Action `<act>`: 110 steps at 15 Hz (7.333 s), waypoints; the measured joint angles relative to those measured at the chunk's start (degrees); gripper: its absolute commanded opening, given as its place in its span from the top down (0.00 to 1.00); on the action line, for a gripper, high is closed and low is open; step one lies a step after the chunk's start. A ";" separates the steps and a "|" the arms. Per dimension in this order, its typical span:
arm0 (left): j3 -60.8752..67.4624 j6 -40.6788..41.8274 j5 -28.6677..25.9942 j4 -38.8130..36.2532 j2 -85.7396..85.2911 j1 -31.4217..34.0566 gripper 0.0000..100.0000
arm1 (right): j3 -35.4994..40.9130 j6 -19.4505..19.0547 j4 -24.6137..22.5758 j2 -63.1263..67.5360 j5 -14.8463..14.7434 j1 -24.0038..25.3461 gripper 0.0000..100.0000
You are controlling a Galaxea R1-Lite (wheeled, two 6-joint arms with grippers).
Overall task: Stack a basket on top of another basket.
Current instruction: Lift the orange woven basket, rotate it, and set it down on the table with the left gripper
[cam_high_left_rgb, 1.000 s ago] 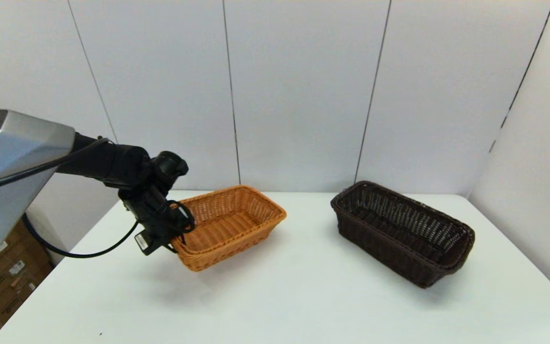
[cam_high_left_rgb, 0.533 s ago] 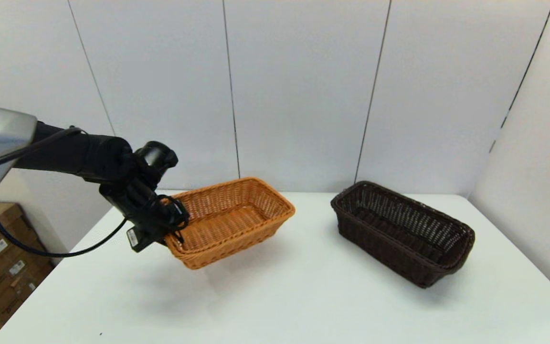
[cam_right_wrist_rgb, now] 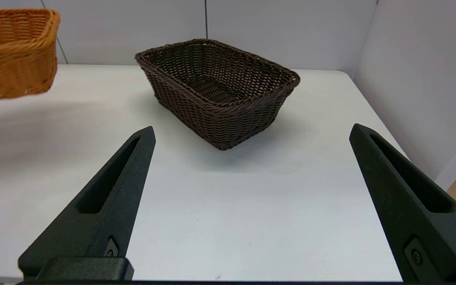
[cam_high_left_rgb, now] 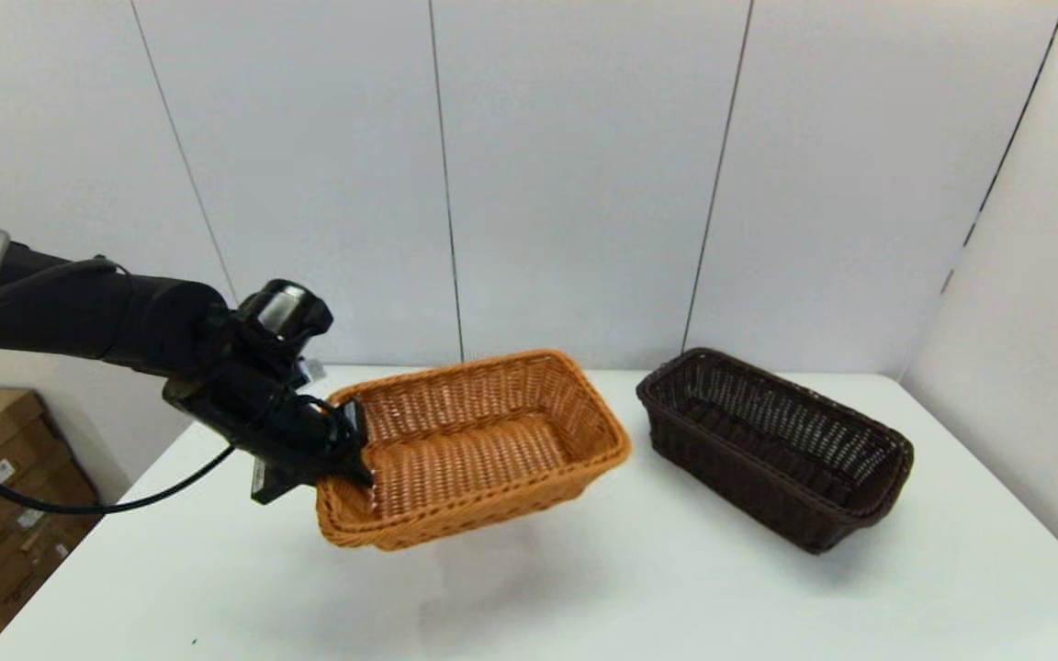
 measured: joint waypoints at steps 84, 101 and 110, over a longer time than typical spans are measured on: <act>-14.74 5.01 -0.33 2.26 19.59 -11.24 1.00 | 0.00 0.00 0.00 0.00 0.00 0.00 0.00; -14.71 4.57 2.12 2.30 20.22 -11.85 1.00 | 0.00 0.04 0.00 0.00 -0.02 0.00 0.00; -14.60 4.35 2.05 2.34 20.02 -11.85 1.00 | 0.00 0.04 -0.02 0.00 -0.02 0.00 0.00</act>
